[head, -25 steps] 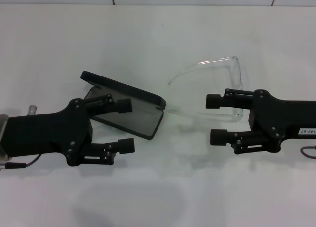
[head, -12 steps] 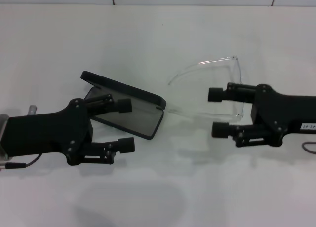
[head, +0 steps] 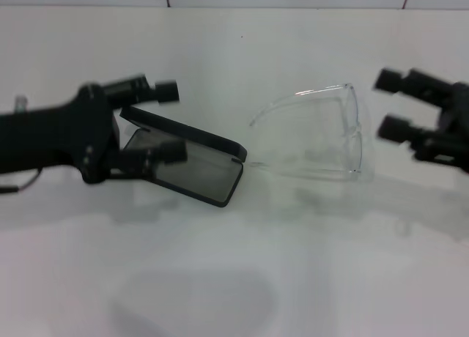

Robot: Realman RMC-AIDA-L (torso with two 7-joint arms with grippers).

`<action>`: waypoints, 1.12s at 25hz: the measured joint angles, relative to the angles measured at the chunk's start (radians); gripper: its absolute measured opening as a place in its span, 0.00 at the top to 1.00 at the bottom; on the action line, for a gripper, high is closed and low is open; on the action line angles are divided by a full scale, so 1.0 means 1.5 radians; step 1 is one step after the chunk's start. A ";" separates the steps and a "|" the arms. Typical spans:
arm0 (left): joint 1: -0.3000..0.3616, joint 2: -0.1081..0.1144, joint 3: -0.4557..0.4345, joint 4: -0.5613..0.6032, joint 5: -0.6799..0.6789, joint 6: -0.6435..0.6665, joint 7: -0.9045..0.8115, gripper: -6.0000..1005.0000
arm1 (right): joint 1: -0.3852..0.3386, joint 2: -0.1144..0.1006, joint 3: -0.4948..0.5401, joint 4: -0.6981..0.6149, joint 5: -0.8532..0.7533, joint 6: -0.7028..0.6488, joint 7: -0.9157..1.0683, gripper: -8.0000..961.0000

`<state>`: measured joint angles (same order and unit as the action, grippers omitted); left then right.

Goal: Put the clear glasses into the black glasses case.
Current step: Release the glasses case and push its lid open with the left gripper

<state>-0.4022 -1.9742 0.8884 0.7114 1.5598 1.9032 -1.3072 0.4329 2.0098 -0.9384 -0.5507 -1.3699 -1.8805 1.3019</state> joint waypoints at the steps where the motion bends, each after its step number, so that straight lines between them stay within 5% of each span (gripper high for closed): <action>1: 0.002 -0.005 -0.007 0.029 0.005 -0.003 -0.012 0.12 | 0.000 0.000 0.000 0.000 0.000 0.000 0.000 0.14; 4: 0.004 -0.022 -0.024 0.159 0.039 -0.030 -0.061 0.13 | -0.023 0.003 0.076 0.010 0.015 -0.037 -0.002 0.14; 5: 0.003 -0.036 -0.023 0.264 0.094 -0.060 -0.096 0.13 | -0.042 0.003 0.115 0.021 0.037 -0.064 -0.008 0.14; 6: 0.003 -0.036 -0.023 0.264 0.094 -0.060 -0.096 0.13 | -0.042 0.003 0.115 0.021 0.037 -0.064 -0.008 0.14; 10: 0.001 -0.075 0.013 0.483 0.285 -0.111 -0.121 0.13 | -0.074 0.002 0.204 0.042 0.063 -0.117 -0.014 0.14; 13: 0.011 -0.078 0.059 0.537 0.343 -0.139 -0.118 0.13 | -0.079 0.001 0.226 0.054 0.067 -0.130 -0.014 0.14; 17: 0.020 -0.076 0.190 0.591 0.450 -0.234 -0.103 0.14 | -0.102 -0.003 0.249 0.075 0.085 -0.151 -0.011 0.14; 28: 0.015 -0.078 0.433 0.599 0.670 -0.393 -0.179 0.25 | -0.118 -0.005 0.255 0.083 0.087 -0.167 -0.014 0.14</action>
<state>-0.3790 -2.0910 1.5385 1.6098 2.5646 1.3132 -1.5752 0.2559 2.0027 -0.5556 -0.4263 -1.2387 -2.1303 1.2808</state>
